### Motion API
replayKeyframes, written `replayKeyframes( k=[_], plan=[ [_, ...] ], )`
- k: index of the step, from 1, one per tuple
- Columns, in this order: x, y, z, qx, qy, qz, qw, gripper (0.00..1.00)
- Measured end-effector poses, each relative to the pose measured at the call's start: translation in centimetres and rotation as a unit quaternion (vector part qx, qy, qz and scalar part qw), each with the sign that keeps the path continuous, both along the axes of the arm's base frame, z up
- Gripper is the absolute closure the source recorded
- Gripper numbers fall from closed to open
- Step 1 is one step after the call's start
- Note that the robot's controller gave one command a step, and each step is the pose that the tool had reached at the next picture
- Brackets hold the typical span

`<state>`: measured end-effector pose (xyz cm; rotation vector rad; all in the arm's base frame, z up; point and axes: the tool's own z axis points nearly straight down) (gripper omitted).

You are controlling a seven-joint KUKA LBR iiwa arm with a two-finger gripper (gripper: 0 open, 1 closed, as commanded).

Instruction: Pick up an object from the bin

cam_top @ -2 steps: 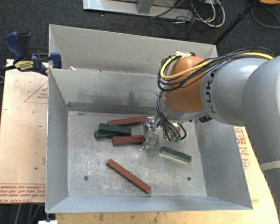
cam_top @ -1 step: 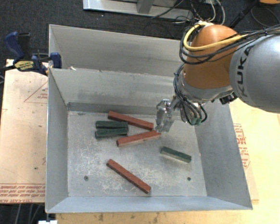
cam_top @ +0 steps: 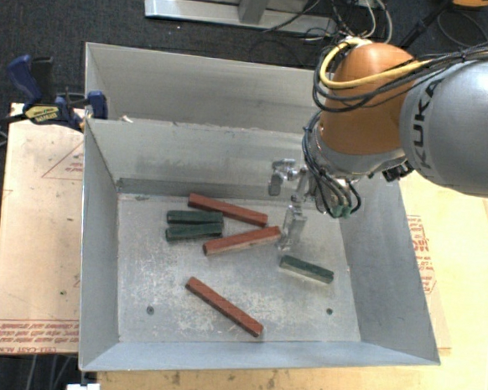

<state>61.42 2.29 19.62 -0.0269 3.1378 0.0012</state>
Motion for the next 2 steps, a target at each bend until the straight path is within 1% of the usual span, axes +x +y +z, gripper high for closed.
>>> replayKeyframes(
  k=[1, 2],
  plan=[
    [0.0, 0.0, 0.0, 0.0, 0.0, 0.0, 1.0, 0.0],
    [0.2, -0.5, -4.1, 0.0, -0.0039, 0.007, 1.0, 0.0]
  ],
)
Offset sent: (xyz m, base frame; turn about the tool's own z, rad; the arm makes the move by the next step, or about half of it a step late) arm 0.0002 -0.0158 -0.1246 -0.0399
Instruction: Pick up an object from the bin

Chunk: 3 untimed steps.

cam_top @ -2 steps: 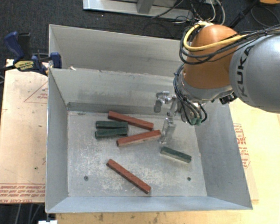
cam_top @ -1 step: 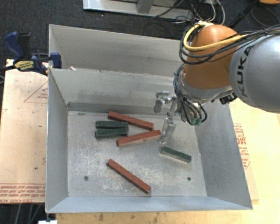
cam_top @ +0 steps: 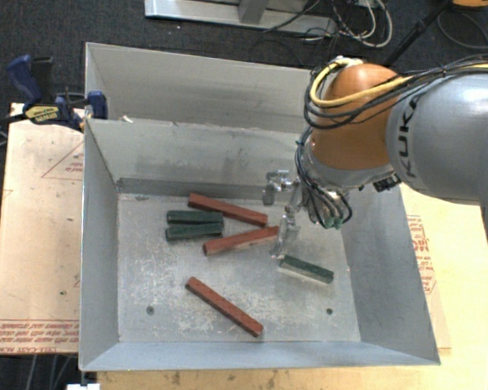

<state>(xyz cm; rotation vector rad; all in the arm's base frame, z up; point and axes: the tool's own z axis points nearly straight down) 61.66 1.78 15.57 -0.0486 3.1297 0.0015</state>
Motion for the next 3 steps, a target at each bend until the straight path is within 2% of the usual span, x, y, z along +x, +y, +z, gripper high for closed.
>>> replayKeyframes(
  k=[1, 2, 3],
  plan=[
    [-0.3, 1.4, -6.2, -0.001, 0.0029, 0.04, 0.9992, 0.0],
    [1.8, 1.6, -8.2, 0.001, 0.0021, -0.061, 0.9981, 1.0],
    [1.8, 1.6, -8.2, 0.001, 0.0021, -0.061, 0.9981, 1.0]
  ],
)
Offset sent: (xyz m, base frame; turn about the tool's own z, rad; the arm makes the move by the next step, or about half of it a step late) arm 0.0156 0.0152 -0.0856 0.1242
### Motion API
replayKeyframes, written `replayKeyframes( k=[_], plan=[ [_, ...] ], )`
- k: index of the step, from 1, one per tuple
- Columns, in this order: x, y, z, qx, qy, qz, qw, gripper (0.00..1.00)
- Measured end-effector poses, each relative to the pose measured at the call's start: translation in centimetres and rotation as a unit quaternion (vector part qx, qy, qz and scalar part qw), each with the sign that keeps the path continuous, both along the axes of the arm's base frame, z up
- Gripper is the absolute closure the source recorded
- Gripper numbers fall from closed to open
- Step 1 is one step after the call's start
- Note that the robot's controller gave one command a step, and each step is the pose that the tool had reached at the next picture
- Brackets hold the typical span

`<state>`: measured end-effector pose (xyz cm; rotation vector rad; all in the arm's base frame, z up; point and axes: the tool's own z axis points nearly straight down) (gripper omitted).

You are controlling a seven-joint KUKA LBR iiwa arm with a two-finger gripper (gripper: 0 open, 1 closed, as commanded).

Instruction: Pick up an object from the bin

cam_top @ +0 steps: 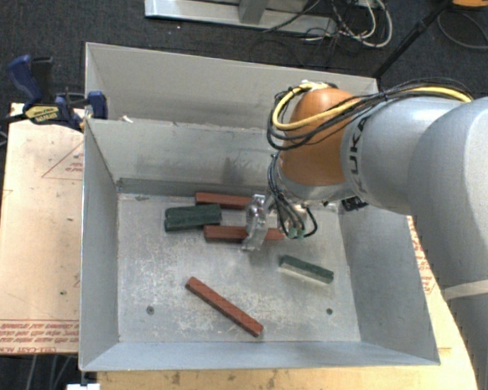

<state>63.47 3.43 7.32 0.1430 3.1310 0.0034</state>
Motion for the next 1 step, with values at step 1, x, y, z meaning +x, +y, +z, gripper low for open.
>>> replayKeyframes(
  k=[1],
  plan=[
    [-0.36, -0.28, 18.96, 0.0, -0.0024, 0.001, 1.0, 1.0]
  ],
)
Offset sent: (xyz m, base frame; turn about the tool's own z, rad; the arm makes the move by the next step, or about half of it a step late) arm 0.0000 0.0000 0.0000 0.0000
